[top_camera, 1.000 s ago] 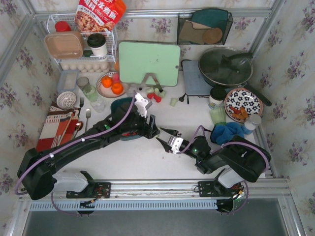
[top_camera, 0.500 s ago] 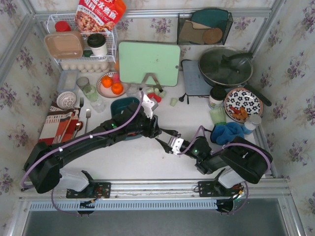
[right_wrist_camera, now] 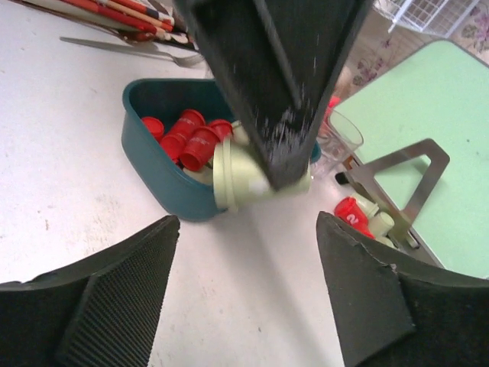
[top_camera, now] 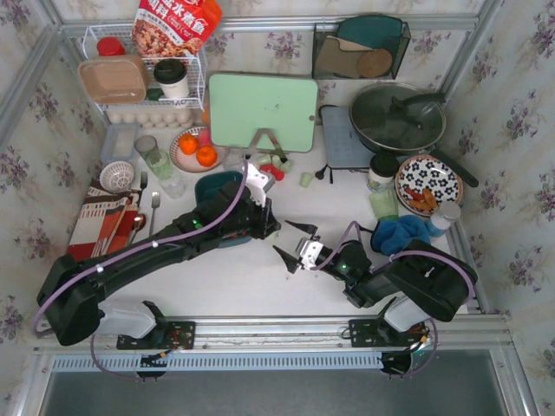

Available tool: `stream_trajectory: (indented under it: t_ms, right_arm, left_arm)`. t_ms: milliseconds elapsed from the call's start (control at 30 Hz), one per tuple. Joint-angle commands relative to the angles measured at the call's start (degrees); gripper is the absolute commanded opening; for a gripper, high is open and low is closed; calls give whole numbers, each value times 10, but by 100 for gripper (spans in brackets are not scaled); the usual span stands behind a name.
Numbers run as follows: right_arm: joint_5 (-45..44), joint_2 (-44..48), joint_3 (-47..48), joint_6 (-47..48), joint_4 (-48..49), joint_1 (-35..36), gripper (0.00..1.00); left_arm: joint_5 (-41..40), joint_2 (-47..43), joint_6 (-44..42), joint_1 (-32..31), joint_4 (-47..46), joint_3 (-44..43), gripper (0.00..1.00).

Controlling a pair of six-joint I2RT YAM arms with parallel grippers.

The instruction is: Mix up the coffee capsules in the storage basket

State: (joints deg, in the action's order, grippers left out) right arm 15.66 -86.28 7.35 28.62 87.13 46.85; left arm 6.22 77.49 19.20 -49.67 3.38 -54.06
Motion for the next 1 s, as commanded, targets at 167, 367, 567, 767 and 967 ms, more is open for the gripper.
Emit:
stream_trajectory:
  t_ms: [167, 367, 567, 767, 967]
  right_arm:
    - [-94, -8, 4, -26, 163, 0, 95]
    - [-288, 5, 45, -140, 99, 0, 100]
    - [-513, 84, 129, -250, -172, -1, 100]
    - [-525, 29, 311, -292, -519, -18, 100]
    - [-534, -74, 419, -345, -642, -32, 97]
  left_arm:
    - [-118, -49, -18, 70, 70, -9, 5]
    - [-136, -15, -28, 192, 86, -38, 6]
    - [-130, 99, -33, 261, 75, -97, 6]
    - [-139, 219, -30, 283, 89, -181, 6]
    - [-197, 283, -39, 286, 102, -219, 9]
